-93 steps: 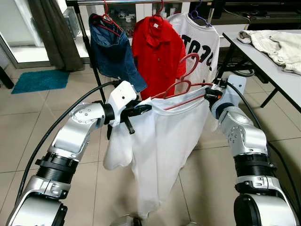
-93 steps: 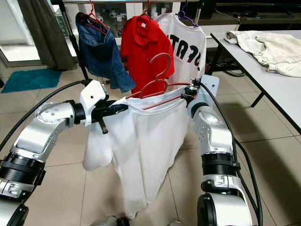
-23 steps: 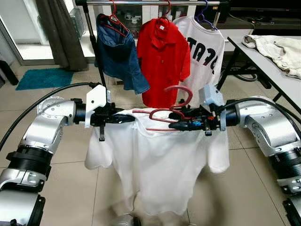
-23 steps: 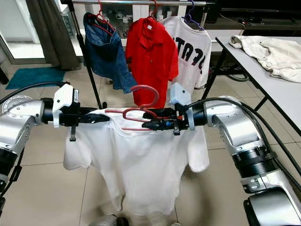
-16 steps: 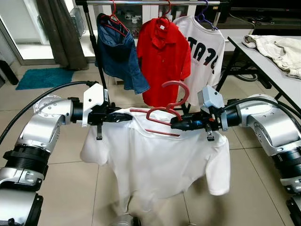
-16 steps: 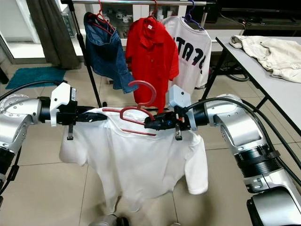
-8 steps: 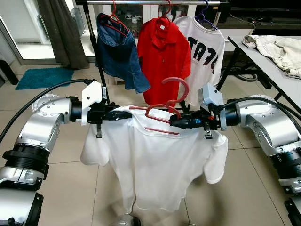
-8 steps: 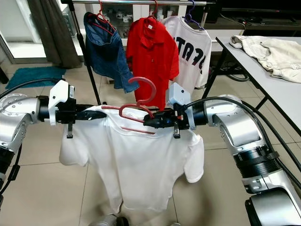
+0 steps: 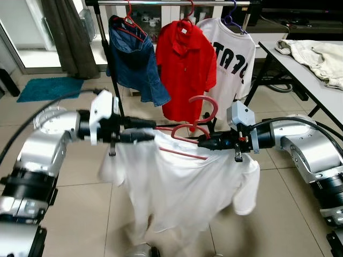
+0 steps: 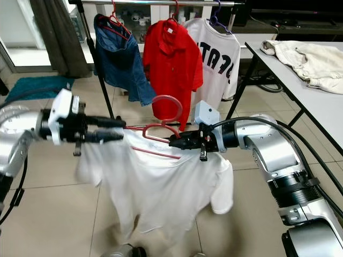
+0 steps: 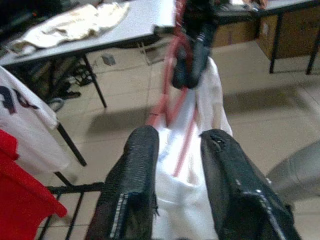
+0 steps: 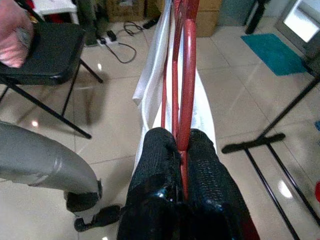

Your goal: Hang hanger

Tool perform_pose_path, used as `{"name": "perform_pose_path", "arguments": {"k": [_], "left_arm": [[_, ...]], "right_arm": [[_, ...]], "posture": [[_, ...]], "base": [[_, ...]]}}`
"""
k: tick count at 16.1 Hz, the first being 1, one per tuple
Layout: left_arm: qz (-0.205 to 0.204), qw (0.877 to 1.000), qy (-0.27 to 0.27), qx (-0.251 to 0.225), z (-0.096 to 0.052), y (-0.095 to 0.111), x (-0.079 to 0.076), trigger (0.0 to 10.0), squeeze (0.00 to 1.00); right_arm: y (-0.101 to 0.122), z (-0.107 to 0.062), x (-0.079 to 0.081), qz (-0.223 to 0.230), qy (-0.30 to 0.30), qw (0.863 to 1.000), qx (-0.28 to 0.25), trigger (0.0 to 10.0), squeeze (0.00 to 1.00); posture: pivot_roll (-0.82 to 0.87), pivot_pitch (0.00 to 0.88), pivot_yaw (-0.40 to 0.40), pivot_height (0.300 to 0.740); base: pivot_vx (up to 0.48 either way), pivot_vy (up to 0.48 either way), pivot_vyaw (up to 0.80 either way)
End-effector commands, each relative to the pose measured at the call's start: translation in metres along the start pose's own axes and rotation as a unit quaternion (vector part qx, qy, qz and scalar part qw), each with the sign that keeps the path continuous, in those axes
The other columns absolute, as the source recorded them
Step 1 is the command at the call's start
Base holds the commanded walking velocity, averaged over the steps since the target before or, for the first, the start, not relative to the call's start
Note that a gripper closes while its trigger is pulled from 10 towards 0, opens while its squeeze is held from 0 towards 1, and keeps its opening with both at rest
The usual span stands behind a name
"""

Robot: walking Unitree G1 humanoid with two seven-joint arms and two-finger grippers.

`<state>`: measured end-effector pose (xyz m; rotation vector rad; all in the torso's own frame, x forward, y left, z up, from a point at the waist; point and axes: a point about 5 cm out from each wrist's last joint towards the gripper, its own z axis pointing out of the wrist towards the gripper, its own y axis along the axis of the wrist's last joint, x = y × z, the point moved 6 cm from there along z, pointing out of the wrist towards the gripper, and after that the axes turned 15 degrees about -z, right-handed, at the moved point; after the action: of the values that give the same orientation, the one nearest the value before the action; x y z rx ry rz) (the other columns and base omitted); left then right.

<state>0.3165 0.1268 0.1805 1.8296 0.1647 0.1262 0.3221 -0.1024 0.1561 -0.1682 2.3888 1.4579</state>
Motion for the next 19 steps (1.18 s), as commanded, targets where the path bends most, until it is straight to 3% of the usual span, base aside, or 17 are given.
{"name": "perform_pose_path", "arguments": {"k": [1, 3, 4, 5, 6, 7, 8, 9, 11, 12, 13, 14, 15, 16, 17, 19], "left_arm": [[0.012, 1.0, 0.003, 0.01, 0.003, 0.001, -0.002, 10.0, 1.0], [0.021, 0.999, 0.035, -0.022, 0.008, 0.01, 0.005, 10.0, 1.0], [0.005, 0.995, 0.09, -0.04, 0.013, 0.006, 0.014, 10.0, 1.0], [0.005, 0.995, 0.09, -0.04, 0.013, 0.006, 0.014, 10.0, 1.0], [-0.034, 0.987, 0.143, -0.06, 0.016, -0.004, 0.017, 10.0, 0.6], [-0.077, 0.975, 0.192, -0.077, 0.015, -0.015, 0.019, 10.0, 0.45], [-0.088, 0.968, 0.217, -0.096, 0.013, -0.017, 0.021, 10.0, 0.0], [-0.107, 0.95, 0.277, -0.1, 0.007, -0.028, 0.027, 10.0, 0.0], [-0.111, 0.931, 0.341, -0.065, -0.001, -0.053, 0.029, 10.0, 0.0], [-0.122, 0.91, 0.391, -0.065, -0.01, -0.067, 0.029, 10.0, 0.0], [-0.13, 0.902, 0.406, -0.069, -0.013, -0.07, 0.03, 10.0, 0.0], [-0.16, 0.876, 0.447, -0.084, -0.019, -0.076, 0.029, 10.0, 0.0], [-0.168, 0.866, 0.463, -0.086, -0.021, -0.078, 0.029, 10.0, 0.0], [-0.173, 0.857, 0.477, -0.088, -0.022, -0.079, 0.028, 10.0, 0.0], [-0.173, 0.853, 0.484, -0.092, -0.021, -0.079, 0.027, 10.0, 0.0], [-0.176, 0.844, 0.497, -0.1, -0.019, -0.079, 0.025, 10.0, 0.0]], "right_arm": [[-0.004, -0.007, -0.006, -0.001, -0.025, 1.0, 0.013, 0.0, 0.0], [-0.009, -0.008, -0.009, 0.006, -0.048, 0.999, 0.02, 0.0, 0.0], [-0.017, -0.01, -0.015, 0.031, -0.115, 0.993, 0.015, 0.0, 0.0], [-0.017, -0.01, -0.015, 0.031, -0.115, 0.993, 0.015, 0.0, 0.0], [-0.031, -0.011, -0.019, 0.068, -0.199, 0.978, 0.02, 0.0, 0.0], [-0.046, -0.013, -0.018, 0.106, -0.263, 0.958, 0.034, 0.0, 0.0], [-0.053, -0.014, -0.016, 0.127, -0.294, 0.947, 0.037, 0.0, 0.0], [-0.062, -0.017, -0.016, 0.167, -0.353, 0.92, 0.033, 0.0, 0.0], [-0.067, -0.016, -0.01, 0.21, -0.405, 0.89, 0.015, 0.0, 0.0], [-0.076, -0.019, -0.004, 0.238, -0.454, 0.858, 0.02, 0.3, 0.0], [-0.08, -0.02, -0.001, 0.246, -0.471, 0.847, 0.027, 0.3, 0.0], [-0.093, -0.023, 0.008, 0.282, -0.51, 0.811, 0.051, 10.0, 0.0], [-0.096, -0.026, 0.011, 0.287, -0.523, 0.8, 0.059, 10.0, 0.0], [-0.097, -0.027, 0.015, 0.272, -0.528, 0.8, 0.081, 10.0, 0.0], [-0.095, -0.022, 0.019, 0.254, -0.512, 0.815, 0.09, 10.0, 0.0], [-0.087, -0.015, 0.022, 0.265, -0.499, 0.822, 0.067, 10.0, 0.0]], "posture": [[-0.09, 0.0, 0.004, 0.74], [-0.09, 0.0, 0.005, 0.74], [-0.09, 0.0, -0.002, 0.74], [-0.09, 0.0, -0.002, 0.74], [-0.08, 0.0, 0.003, 0.74], [-0.07, 0.0, 0.002, 0.74], [-0.07, 0.0, -0.002, 0.74], [-0.06, 0.0, -0.005, 0.74], [-0.04, 0.0, -0.019, 0.74], [-0.04, 0.0, -0.015, 0.74], [-0.04, 0.0, -0.014, 0.74], [-0.04, 0.0, 0.0, 0.74], [-0.04, 0.0, 0.0, 0.74], [-0.04, 0.0, 0.0, 0.74], [-0.04, 0.0, 0.002, 0.74], [-0.04, 0.0, -0.001, 0.74]], "base": [[0.0, 0.0, 0.0], [0.0, 0.0, 0.0], [0.0, 0.0, 0.0], [0.0, 0.0, 0.0], [0.0, 0.0, 0.0], [0.0, 0.0, 0.0], [0.0, 0.0, 0.0], [0.0, 0.0, 0.0], [0.0, 0.0, 0.0], [0.0, 0.0, 0.0], [0.0, 0.0, 0.0], [0.0, 0.0, 0.0], [0.0, 0.0, 0.0], [0.0, 0.0, 0.0], [0.0, 0.0, 0.0], [0.0, 0.0, 0.0]]}}
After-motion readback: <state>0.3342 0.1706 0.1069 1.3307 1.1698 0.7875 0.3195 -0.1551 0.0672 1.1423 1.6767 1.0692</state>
